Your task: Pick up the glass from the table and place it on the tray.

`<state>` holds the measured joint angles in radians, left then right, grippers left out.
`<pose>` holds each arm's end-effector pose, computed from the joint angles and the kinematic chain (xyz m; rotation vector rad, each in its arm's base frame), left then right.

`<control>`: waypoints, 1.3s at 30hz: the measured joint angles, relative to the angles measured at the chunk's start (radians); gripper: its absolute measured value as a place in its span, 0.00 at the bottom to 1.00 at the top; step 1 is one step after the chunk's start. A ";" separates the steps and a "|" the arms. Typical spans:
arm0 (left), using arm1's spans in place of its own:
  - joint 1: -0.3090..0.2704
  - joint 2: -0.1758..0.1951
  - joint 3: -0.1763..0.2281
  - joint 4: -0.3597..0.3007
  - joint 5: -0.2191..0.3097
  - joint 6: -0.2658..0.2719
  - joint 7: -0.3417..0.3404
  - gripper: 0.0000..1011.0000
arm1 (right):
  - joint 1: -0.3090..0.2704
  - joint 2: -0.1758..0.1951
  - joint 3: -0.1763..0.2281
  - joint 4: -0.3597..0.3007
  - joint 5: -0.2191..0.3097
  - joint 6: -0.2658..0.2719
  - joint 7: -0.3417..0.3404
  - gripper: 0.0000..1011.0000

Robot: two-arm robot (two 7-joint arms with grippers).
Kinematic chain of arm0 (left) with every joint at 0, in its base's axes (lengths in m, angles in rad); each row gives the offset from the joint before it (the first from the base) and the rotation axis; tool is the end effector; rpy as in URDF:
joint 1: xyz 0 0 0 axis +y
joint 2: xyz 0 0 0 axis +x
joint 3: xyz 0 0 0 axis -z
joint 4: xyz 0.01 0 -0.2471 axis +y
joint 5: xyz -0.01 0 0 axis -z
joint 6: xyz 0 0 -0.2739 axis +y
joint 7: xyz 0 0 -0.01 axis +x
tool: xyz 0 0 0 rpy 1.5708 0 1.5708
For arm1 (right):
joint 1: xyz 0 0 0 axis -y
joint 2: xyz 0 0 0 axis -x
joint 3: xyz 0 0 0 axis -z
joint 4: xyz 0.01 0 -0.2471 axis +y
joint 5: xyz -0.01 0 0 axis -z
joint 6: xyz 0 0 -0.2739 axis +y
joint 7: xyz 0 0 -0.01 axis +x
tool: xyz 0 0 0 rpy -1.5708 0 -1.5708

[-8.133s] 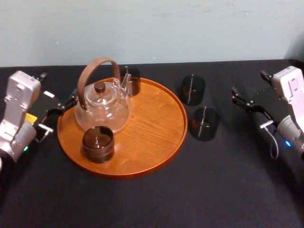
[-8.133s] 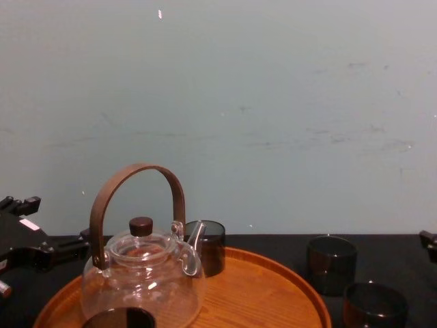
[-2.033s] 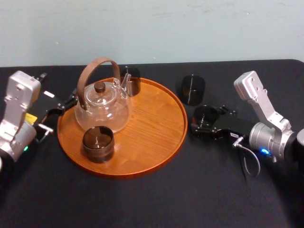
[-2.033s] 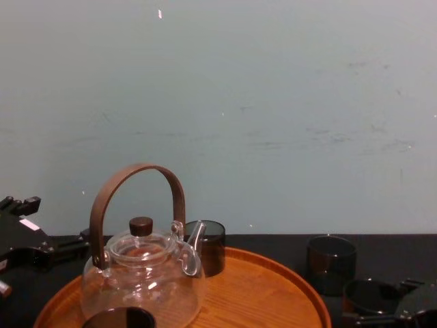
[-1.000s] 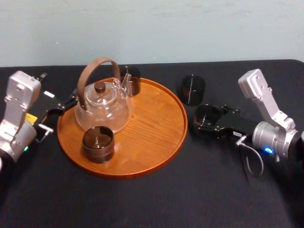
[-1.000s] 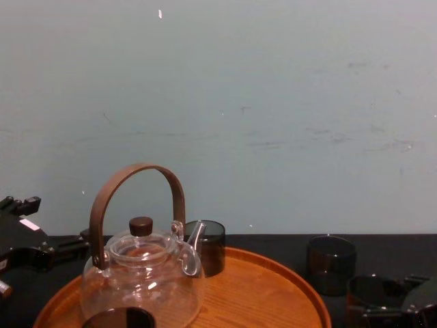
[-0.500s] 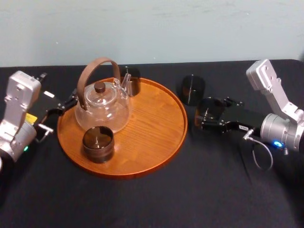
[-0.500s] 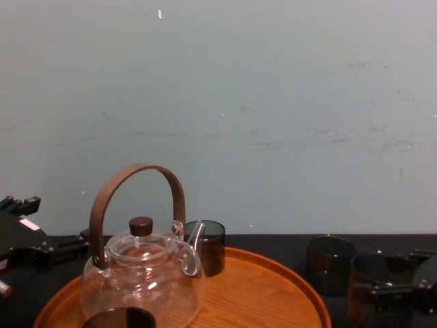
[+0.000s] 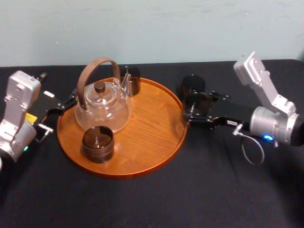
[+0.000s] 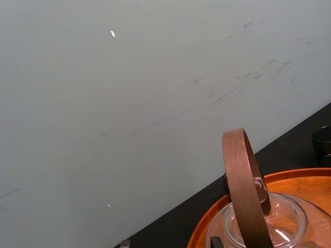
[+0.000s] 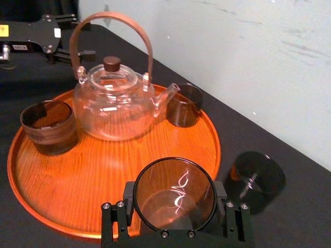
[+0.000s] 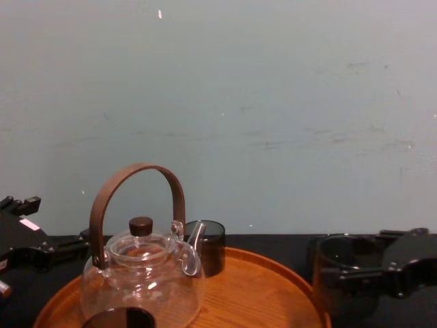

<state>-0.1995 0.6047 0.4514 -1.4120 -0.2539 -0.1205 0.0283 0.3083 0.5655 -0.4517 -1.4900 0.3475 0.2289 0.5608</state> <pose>0.3181 0.0675 -0.2610 0.3045 -0.2850 1.2480 0.3429 -0.0430 -0.2128 -0.3816 0.0131 -0.7024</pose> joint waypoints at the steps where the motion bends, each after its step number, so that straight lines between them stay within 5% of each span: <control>1: 0.000 0.000 0.000 0.000 0.000 0.000 0.000 0.99 | 0.005 -0.004 -0.005 0.004 -0.002 -0.001 0.000 0.90; 18: 0.000 0.000 0.000 0.000 0.000 0.000 0.000 0.99 | 0.101 -0.099 -0.072 0.107 -0.025 -0.024 -0.009 0.90; 39: 0.000 0.000 0.000 0.000 0.000 0.000 0.000 0.99 | 0.179 -0.204 -0.098 0.259 -0.061 -0.072 -0.038 0.90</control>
<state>-0.1995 0.6047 0.4514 -1.4120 -0.2539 -0.1205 0.0283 0.4877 0.3612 -0.5495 -1.2313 0.2862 0.1566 0.5229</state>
